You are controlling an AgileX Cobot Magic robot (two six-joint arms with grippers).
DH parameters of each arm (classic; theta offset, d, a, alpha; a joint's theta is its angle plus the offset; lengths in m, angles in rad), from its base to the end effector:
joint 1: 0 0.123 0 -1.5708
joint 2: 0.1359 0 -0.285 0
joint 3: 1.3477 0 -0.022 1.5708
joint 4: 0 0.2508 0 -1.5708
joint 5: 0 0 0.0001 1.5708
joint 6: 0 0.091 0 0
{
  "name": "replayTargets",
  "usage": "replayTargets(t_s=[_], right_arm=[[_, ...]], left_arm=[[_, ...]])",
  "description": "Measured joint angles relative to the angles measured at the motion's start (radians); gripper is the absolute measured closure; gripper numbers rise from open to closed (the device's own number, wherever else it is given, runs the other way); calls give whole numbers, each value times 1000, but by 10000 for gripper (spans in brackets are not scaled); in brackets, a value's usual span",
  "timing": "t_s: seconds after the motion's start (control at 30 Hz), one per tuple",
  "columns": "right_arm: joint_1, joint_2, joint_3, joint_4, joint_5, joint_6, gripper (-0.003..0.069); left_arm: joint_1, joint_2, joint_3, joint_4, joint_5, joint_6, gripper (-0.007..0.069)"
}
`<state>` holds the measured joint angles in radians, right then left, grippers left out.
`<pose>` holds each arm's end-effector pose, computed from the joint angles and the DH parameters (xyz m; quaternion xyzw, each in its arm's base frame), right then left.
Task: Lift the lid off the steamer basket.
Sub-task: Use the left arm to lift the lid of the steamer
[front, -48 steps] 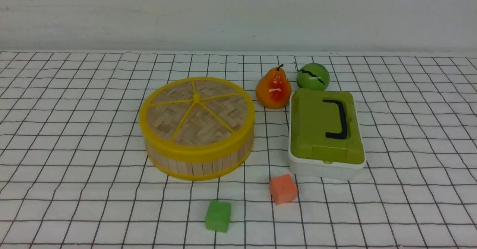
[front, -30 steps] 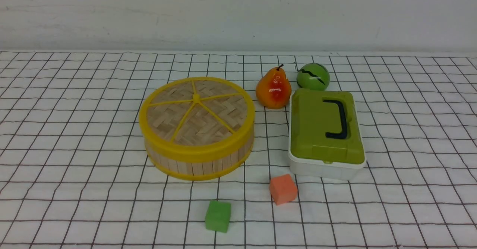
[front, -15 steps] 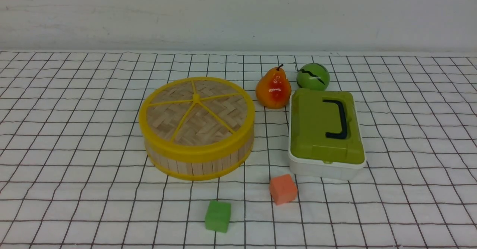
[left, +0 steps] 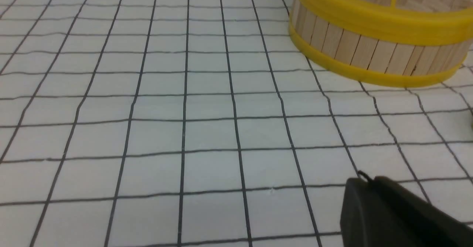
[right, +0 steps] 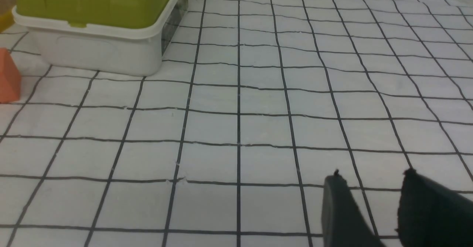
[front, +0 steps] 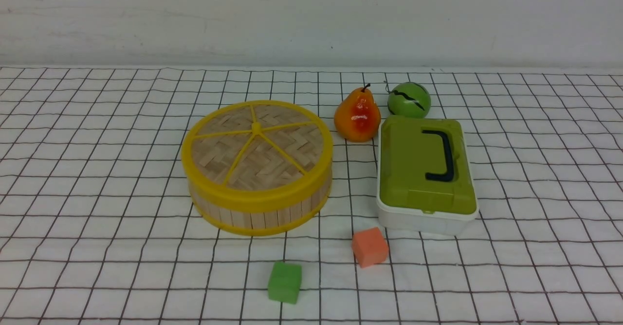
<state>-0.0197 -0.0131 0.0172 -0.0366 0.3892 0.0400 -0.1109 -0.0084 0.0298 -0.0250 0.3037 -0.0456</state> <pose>0.0520 -0.0023 0.1732 0.0145 0.8064 -0.0096 0.5911 0.0541 -0.0067 0.1761 0.0186 0.7858 -0.0586 0.6155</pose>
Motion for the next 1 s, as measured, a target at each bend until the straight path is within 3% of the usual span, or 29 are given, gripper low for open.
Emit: replayTargets(t_s=[0.2, 0.47, 0.67, 0.7, 0.77, 0.83, 1.0], right_arm=[[0, 0, 0, 0, 0, 0, 419], [0, 0, 0, 0, 0, 0, 419], [0, 0, 0, 0, 0, 0, 419], [0, 0, 0, 0, 0, 0, 419], [0, 0, 0, 0, 0, 0, 419], [0, 0, 0, 0, 0, 0, 419], [0, 0, 0, 0, 0, 0, 419]], left_arm=[[0, 0, 0, -8, -124, 0, 605], [0, 0, 0, -9, -529, 0, 596], [0, 0, 0, -52, -713, -59, 587], [0, 0, 0, -73, -736, -145, 587], [0, 0, 0, -81, -737, -197, 587], [0, 0, 0, -88, -737, -363, 585], [0, 0, -9, -106, -720, -526, 585]])
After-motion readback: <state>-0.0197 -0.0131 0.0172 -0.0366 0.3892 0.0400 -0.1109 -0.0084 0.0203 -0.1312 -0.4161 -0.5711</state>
